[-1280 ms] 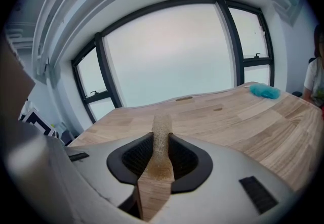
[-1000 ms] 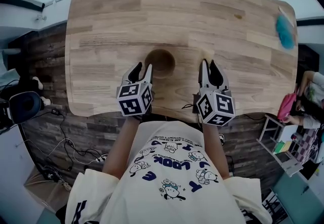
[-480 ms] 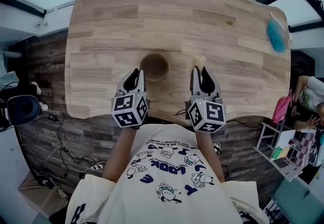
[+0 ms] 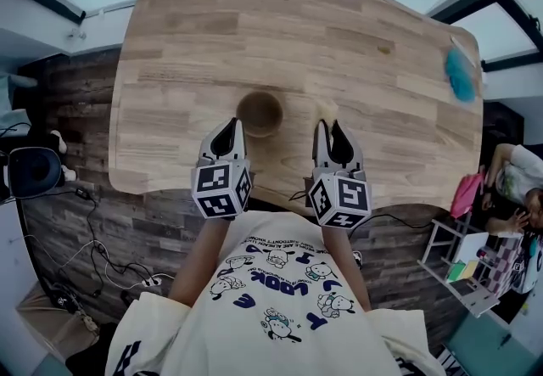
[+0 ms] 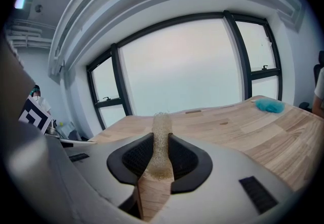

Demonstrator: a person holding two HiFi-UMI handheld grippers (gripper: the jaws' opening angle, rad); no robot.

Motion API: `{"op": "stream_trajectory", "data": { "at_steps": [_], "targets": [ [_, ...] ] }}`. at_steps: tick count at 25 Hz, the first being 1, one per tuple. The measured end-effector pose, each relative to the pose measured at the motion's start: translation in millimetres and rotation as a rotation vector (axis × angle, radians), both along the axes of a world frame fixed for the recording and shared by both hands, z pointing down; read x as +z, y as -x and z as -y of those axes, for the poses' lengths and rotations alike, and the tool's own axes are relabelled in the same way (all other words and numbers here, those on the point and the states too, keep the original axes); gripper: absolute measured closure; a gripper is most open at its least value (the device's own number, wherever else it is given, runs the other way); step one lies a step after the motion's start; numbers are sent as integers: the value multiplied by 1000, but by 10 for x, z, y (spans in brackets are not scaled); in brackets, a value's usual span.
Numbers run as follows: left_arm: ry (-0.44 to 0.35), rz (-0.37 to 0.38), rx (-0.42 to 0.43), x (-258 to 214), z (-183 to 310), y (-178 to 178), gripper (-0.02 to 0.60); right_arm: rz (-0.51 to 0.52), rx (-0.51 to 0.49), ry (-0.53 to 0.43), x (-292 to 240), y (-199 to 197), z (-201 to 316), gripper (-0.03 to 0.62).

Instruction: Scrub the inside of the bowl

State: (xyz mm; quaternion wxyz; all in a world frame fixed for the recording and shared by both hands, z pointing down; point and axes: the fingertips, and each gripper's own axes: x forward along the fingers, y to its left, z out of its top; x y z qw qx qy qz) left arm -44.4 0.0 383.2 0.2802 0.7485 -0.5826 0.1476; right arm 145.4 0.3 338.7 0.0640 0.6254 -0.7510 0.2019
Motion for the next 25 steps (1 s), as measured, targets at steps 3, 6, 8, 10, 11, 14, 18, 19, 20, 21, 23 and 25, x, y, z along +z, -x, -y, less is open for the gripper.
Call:
{"op": "stream_trajectory", "data": {
  "at_steps": [3, 6, 8, 10, 11, 14, 18, 19, 20, 21, 23, 25],
  "targets": [
    [-8, 12, -7, -18, -1, 8, 552, -11, -13, -5, -9, 25, -2, 508],
    [-11, 18, -11, -23, -4, 16, 552, -17, -14, -9, -17, 29, -4, 507],
    [-12, 16, -13, -23, -6, 19, 552, -17, -14, -10, -19, 30, -5, 507],
    [-11, 16, -12, -24, -10, 16, 552, -17, -11, -9, -17, 25, -8, 507],
    [-10, 16, -10, -24, -12, 12, 552, -16, -9, -8, -15, 21, -10, 507],
    [-7, 16, -7, -24, -11, 1, 552, -15, -4, -6, -15, 17, -10, 508],
    [-5, 14, -2, -21, -3, -20, 552, -16, -5, -6, -15, 16, 0, 507],
    [-4, 14, 0, -19, -2, -27, 552, -16, -5, -6, -14, 14, 2, 507],
    [-4, 14, 2, -16, 1, -32, 552, -16, -5, -5, -14, 11, 5, 507],
    [-3, 15, 3, -13, 4, -35, 552, -16, -4, -5, -15, 9, 7, 507],
    [0, 15, 4, -9, 12, -40, 552, -15, -2, -5, -18, 2, 13, 507],
    [2, 15, 6, -8, 24, -45, 552, -15, 1, -4, -23, -9, 20, 507]
  ]
}}
